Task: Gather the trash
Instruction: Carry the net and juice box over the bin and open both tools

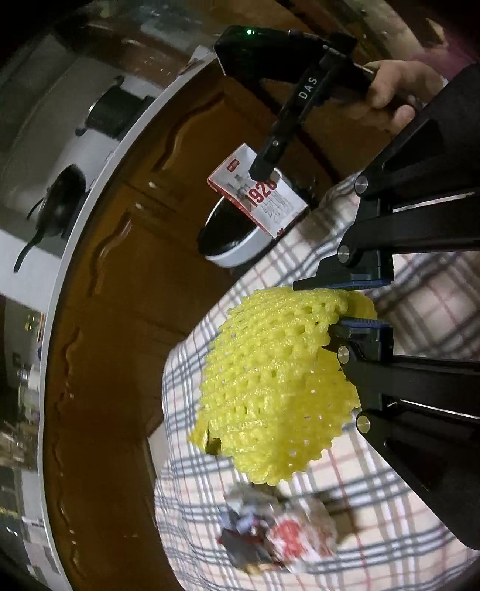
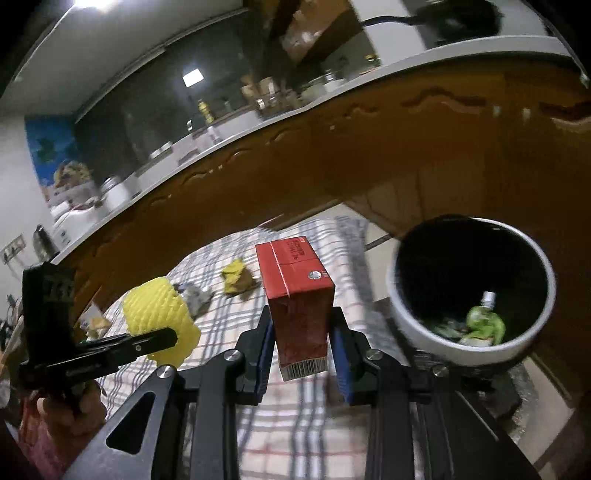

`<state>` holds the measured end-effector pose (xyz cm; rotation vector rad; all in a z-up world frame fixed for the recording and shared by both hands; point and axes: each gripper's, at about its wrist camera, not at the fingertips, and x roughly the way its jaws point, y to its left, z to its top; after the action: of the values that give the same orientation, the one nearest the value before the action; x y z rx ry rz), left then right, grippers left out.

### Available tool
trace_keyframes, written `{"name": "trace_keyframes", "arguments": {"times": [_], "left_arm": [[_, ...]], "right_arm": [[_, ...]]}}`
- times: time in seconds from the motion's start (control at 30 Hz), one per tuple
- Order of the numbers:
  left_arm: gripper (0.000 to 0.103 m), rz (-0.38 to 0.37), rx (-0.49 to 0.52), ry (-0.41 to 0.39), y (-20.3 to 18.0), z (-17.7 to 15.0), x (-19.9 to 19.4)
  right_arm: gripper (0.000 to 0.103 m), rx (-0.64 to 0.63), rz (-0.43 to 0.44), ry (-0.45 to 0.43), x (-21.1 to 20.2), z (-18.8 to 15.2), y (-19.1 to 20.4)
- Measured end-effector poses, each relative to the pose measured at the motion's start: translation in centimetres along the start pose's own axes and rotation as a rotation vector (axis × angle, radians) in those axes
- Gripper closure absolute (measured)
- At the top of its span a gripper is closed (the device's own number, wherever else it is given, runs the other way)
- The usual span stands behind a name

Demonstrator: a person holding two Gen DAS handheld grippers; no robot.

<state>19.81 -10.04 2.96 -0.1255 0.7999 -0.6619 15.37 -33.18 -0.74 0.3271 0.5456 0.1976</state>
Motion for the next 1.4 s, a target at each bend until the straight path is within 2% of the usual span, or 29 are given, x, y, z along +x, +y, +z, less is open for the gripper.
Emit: {"name": "trace_keyframes", "arguments": {"times": [0.4, 0.73, 1.0, 1.4], "left_arm": [[0.093, -0.084, 0.085, 0.046, -6.0, 2.6, 5.4], [0.093, -0.140, 0.187, 0.102, -11.1, 6.2, 10.7], [0.093, -0.192, 0.171, 0.193, -13.2, 8.3, 15.7], [0.092, -0.172, 0.166, 0.270, -14.0, 8.1, 20.0]], "right_arm": [[0.074, 0.068, -0.142, -0.064, -2.9, 1.2, -5.9], [0.074, 0.115, -0.244, -0.075, -2.9, 3.0, -10.3], [0.074, 0.124, -0.287, -0.008, -1.0, 4.7, -12.5], [0.074, 0.139, -0.293, 0.054, 1.1, 4.4, -14.8]]}}
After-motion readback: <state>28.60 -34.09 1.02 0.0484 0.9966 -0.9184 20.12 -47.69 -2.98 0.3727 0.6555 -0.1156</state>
